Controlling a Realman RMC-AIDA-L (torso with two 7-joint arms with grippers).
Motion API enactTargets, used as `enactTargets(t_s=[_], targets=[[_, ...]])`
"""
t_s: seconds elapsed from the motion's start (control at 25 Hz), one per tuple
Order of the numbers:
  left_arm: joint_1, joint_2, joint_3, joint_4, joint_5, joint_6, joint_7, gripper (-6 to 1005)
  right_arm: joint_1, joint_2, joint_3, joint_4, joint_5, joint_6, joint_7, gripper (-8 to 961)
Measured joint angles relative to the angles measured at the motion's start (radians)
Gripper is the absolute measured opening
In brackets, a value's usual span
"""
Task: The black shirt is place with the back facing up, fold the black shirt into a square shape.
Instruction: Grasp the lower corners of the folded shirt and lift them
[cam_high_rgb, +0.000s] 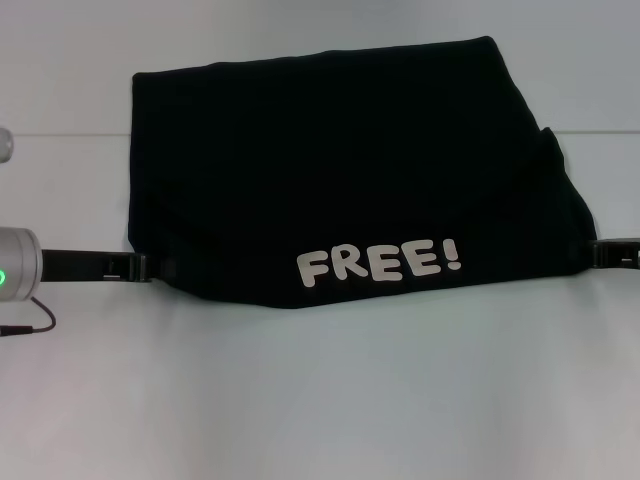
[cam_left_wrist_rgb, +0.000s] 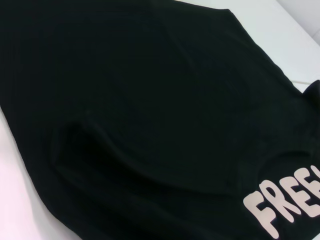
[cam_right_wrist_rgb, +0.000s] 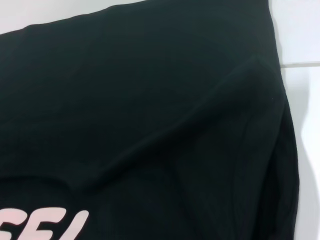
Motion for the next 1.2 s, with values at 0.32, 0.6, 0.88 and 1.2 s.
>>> enactTargets(t_s=[0.32, 0.6, 0.88, 1.2], targets=[[-0.007, 0.000, -0.001, -0.009, 0.000, 0.002, -0.001, -1, -0.019, -0.005, 0.001, -0.020, 0.004, -0.019, -0.007, 54], [0.004, 0.013, -0.041, 0.004, 0.000, 0.070, 0.003, -1, -0.131, 0.015, 0.027, -0.182, 0.019, -0.227, -0.016, 45], [0.022, 0.025, -0.077, 0.029, 0.007, 0.218, 0.042, -2, -0.235, 0.016, 0.156, -0.251, 0.037, -0.478, -0.094, 46], [0.068, 0.031, -0.093, 0.068, 0.009, 0.392, 0.073, -1, -0.332, 0.007, 0.280, -0.252, 0.033, -0.726, -0.232, 45]])
